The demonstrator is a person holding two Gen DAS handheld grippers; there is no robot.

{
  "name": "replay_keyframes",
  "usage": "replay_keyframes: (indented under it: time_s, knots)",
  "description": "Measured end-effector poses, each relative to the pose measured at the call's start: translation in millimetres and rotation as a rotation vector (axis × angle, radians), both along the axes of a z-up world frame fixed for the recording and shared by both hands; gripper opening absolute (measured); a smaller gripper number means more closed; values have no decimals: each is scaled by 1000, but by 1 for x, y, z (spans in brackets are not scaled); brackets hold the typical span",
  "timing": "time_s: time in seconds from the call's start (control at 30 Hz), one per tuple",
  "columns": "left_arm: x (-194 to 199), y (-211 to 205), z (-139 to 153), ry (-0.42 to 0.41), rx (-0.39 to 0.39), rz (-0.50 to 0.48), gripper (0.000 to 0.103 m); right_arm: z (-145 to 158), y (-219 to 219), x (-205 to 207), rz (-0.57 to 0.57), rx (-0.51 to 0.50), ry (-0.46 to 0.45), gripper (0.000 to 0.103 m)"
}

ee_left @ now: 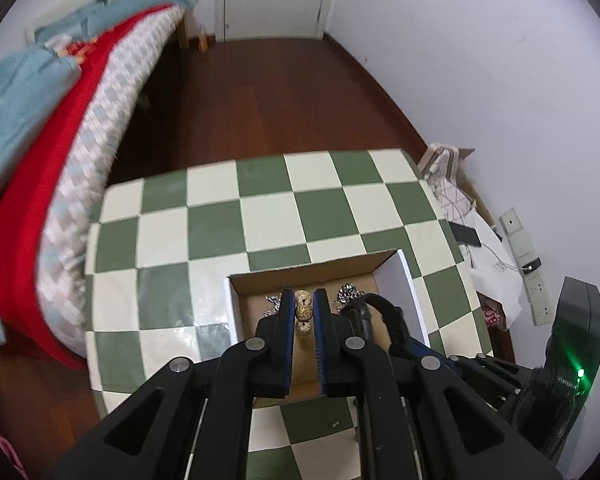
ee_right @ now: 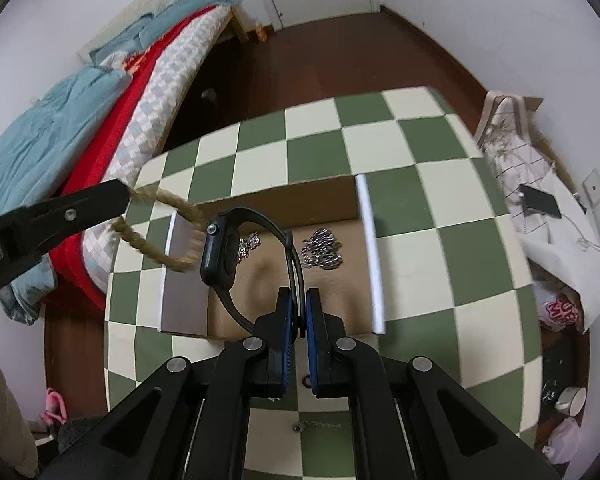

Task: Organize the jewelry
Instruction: 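Lower the bracelet and smartwatch into the white box and open both grippers, then lift both grippers away from the box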

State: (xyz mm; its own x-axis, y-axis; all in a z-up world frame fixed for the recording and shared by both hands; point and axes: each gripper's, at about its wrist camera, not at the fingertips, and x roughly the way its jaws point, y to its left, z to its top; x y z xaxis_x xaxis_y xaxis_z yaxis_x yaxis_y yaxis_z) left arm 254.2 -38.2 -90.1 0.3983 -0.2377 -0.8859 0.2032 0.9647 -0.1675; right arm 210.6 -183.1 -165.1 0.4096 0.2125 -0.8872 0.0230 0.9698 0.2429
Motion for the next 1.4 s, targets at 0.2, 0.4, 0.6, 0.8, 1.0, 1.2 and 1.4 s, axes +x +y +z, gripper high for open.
replay_keyframes:
  time_s: [0.2,0.4,0.6,0.8,1.0,1.2,1.4]
  knots:
    - [8,1,-18,71,-5,12,9,-16,6,12,19,-8,47,7]
    - [10,8,-13,61,6,53,31,-18,2,11,1,0,76,42]
    - [-1,20,6,-43,88,104,91,1,-6,-1,-25,-63,37,72]
    - [-26,30,1,-91,207,151,103,1,-8,-7,-13,-166,62,99]
    - [-48,41,-10,-95,230,197,103,2,-3,-15,20,-207,59,101]
    - [-68,45,-1,-129,227,227,103,19,2,-27,44,-230,21,101]
    - [-92,47,23,-205,236,244,103,47,0,-46,43,-250,-40,101]
